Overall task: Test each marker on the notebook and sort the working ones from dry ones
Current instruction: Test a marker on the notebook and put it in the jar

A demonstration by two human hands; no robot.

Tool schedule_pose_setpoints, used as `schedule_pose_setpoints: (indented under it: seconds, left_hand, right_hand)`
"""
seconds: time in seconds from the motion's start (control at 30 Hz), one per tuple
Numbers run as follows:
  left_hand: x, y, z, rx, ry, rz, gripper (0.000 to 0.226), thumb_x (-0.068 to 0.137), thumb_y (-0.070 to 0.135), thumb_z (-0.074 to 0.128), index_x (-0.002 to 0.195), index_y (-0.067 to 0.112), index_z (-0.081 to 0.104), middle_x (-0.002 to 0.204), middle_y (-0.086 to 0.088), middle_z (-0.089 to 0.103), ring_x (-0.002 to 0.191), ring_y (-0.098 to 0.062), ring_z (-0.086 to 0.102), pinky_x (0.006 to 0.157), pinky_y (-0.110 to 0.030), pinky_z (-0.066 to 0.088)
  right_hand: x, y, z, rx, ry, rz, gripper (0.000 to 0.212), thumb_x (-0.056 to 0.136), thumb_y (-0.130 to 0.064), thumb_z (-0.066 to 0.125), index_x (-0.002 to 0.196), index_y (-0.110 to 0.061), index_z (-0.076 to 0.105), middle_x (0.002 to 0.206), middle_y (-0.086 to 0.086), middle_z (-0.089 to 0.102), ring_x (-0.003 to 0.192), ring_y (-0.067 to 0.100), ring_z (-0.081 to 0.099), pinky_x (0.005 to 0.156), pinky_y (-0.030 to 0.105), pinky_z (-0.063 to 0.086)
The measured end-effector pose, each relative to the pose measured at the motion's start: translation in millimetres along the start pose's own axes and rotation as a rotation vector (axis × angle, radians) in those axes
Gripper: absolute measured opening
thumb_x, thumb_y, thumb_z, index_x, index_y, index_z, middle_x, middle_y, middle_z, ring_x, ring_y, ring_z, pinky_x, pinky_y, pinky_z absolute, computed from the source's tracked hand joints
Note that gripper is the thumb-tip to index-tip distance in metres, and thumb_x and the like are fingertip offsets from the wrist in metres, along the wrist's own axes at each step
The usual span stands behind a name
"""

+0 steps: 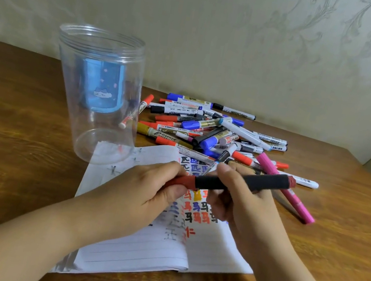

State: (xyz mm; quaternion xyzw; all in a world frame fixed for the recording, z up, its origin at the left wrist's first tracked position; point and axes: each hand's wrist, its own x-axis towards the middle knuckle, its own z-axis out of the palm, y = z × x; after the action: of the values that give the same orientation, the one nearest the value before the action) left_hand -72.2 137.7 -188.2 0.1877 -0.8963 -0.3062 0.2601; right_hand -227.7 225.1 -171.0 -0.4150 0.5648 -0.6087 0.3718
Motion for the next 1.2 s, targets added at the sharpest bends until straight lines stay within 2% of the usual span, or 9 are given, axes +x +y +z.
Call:
schedule_pose_setpoints:
  seconds: [0.1,0.17,0.27,0.57,0.77,0.97,1.03,1.1,1.2]
  left_hand:
    - [-0.2,-0.6,0.1,-0.006,-0.004,0.009,0.02,0.081,0.051,0.032,0.086,0.036,0.044,0.077,0.027,0.053,0.074,-0.001,0.052,0.06,-0.013,0.038]
    - [-0.7,-0.2,0.4,-0.014,-0.009,0.016,0.012,0.083,0.048,0.035,0.088,0.04,0.042,0.071,0.021,0.053,0.078,0.004,0.053,0.062,-0.01,0.038]
    - [-1.5,2.0,0.1,-0.032,-0.018,0.022,0.009,0.083,0.047,0.035,0.087,0.041,0.041,0.072,0.022,0.052,0.08,0.007,0.053,0.062,-0.009,0.038]
    - [-4.9,-0.5,7.0,0.024,0.008,0.096,0.013,0.089,0.048,0.034,0.081,0.039,0.039,0.071,0.013,0.052,0.077,-0.011,0.051,0.065,-0.026,0.04]
    - [-1.5,4.2,1.3,0.04,0.034,0.053,0.016,0.09,0.037,0.04,0.076,0.042,0.036,0.063,0.015,0.045,0.074,0.004,0.05,0.06,-0.011,0.035]
    - [-0.5,1.2,0.1,0.132,0.03,-0.009,0.013,0.095,0.034,0.04,0.09,0.025,0.048,0.074,0.012,0.05,0.073,-0.006,0.05,0.06,-0.019,0.037]
    - [1.4,0.2,-6.1,0.138,0.104,-0.044,0.015,0.096,0.034,0.04,0.098,0.024,0.051,0.085,0.013,0.056,0.08,-0.006,0.052,0.068,-0.022,0.042]
    - [1.8,-1.3,-13.6,0.129,0.185,-0.061,0.017,0.095,0.033,0.044,0.107,0.028,0.054,0.099,0.014,0.06,0.09,-0.002,0.053,0.074,-0.017,0.046]
    - [2.6,-5.0,-22.2,0.154,0.284,-0.073,0.028,0.091,0.034,0.051,0.118,0.028,0.056,0.106,0.012,0.061,0.096,-0.004,0.056,0.081,-0.02,0.048]
  right_hand:
    - [1.0,-0.7,-1.8,0.085,0.07,0.006,0.03,0.075,-0.037,0.059,0.069,-0.007,0.063,0.043,0.006,0.039,0.039,0.015,0.03,0.043,0.026,0.022]
    - [0.9,0.8,-1.2,0.114,0.101,-0.01,0.025,0.086,-0.022,0.055,0.066,-0.007,0.053,0.042,0.003,0.029,0.037,0.014,0.023,0.046,0.031,0.015]
    - [-0.7,3.7,2.6,0.169,0.105,-0.017,0.03,0.092,-0.011,0.048,0.064,-0.012,0.038,0.043,0.003,0.023,0.04,0.015,0.018,0.045,0.03,0.014]
    - [-0.4,9.6,7.9,0.252,0.098,0.006,0.034,0.094,-0.004,0.04,0.063,-0.012,0.029,0.046,0.005,0.019,0.04,0.013,0.013,0.044,0.028,0.013]
    - [0.8,7.0,12.1,0.261,0.104,0.025,0.034,0.095,-0.012,0.044,0.063,-0.011,0.034,0.044,0.006,0.025,0.039,0.014,0.018,0.04,0.024,0.021]
    - [-1.5,6.0,18.8,0.298,0.165,0.161,0.029,0.093,-0.023,0.051,0.07,-0.009,0.042,0.044,0.004,0.034,0.037,0.01,0.027,0.041,0.021,0.025]
    - [0.4,-3.1,16.8,0.343,0.228,0.115,0.024,0.09,-0.029,0.054,0.076,-0.01,0.05,0.048,0.003,0.042,0.039,0.009,0.033,0.043,0.02,0.028]
    - [3.9,-13.0,11.8,0.387,0.284,0.024,0.024,0.092,-0.029,0.051,0.077,-0.011,0.056,0.052,0.003,0.045,0.043,0.009,0.037,0.045,0.019,0.031]
    - [13.7,-22.4,8.1,0.267,0.273,-0.077,0.023,0.097,-0.022,0.045,0.083,-0.01,0.058,0.053,0.0,0.047,0.052,0.011,0.039,0.049,0.02,0.036]
